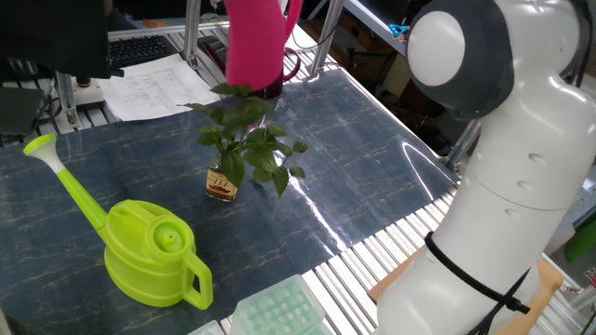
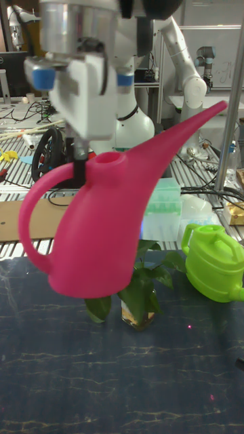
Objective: Water the plant
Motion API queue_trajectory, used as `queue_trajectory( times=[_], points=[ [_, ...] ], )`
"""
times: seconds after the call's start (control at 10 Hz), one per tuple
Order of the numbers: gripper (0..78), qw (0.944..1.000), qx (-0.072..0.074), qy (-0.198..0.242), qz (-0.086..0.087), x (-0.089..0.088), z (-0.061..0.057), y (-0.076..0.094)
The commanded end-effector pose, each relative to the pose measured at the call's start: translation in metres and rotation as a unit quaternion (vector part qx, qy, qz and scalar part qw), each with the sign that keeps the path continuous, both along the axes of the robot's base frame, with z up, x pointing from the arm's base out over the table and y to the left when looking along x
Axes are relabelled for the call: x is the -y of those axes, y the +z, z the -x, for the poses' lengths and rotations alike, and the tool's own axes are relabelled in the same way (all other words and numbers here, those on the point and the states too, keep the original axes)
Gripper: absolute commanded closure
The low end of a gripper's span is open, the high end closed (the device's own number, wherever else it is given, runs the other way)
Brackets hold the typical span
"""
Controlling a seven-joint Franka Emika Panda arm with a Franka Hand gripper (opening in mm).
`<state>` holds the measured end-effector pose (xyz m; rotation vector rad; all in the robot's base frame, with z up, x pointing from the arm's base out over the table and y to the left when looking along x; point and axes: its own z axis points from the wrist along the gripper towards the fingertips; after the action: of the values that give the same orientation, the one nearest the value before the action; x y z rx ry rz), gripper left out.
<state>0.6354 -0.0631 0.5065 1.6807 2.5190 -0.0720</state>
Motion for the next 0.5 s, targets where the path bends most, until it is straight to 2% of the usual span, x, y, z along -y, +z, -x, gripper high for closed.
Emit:
queue_trajectory(
  times=[0.1,0.4,0.5],
  points=[
    [76.4,0.9992,-0.005,-0.038,-0.010,-0.046,0.020,0.025],
    [76.4,0.9984,-0.008,-0.053,-0.021,-0.063,0.030,0.033],
    [76.4,0.9978,-0.010,-0.059,-0.027,-0.074,0.038,0.036]
  ],
)
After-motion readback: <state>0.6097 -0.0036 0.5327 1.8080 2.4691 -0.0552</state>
